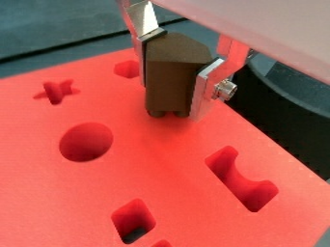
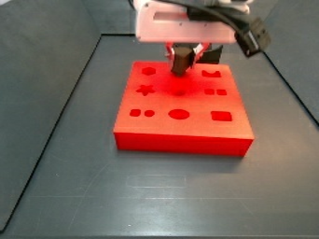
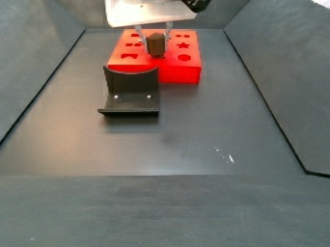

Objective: Insert the 3 prong object.

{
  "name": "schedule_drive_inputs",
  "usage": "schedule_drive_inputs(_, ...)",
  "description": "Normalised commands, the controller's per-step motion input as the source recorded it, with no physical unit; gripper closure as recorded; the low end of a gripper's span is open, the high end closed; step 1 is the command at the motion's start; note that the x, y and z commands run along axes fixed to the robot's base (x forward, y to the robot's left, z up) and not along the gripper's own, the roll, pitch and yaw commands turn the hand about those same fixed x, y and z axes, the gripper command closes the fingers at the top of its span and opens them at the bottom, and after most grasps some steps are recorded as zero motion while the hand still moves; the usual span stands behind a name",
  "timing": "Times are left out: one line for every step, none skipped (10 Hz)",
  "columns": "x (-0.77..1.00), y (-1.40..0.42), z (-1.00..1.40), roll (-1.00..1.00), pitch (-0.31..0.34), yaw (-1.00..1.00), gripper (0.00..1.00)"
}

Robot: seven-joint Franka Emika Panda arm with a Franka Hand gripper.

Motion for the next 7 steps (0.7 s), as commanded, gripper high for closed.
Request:
schedule_drive_inputs(0.00,-0.30,-0.53,0.37,0.080,-0.03,1.00)
schedule_drive_inputs(0.02,0.00,-0.32,0.04,0.167,0.00,1.00)
schedule_drive_inputs(0.00,0.07,-0.51,-0.06,0.204,0.00,1.00)
schedule_drive_inputs(0.06,0.08,-0.61,-0.11,0.260,0.00,1.00)
schedule_drive_inputs(0.09,0.10,-0.55,-0.14,0.274,0.00,1.00)
schedule_drive_inputs(0.07,0.06,-0.22,-0.10,0.177,0.00,1.00)
schedule_drive_inputs(0.00,0.00,0.00,0.00,0.000,0.00,1.00)
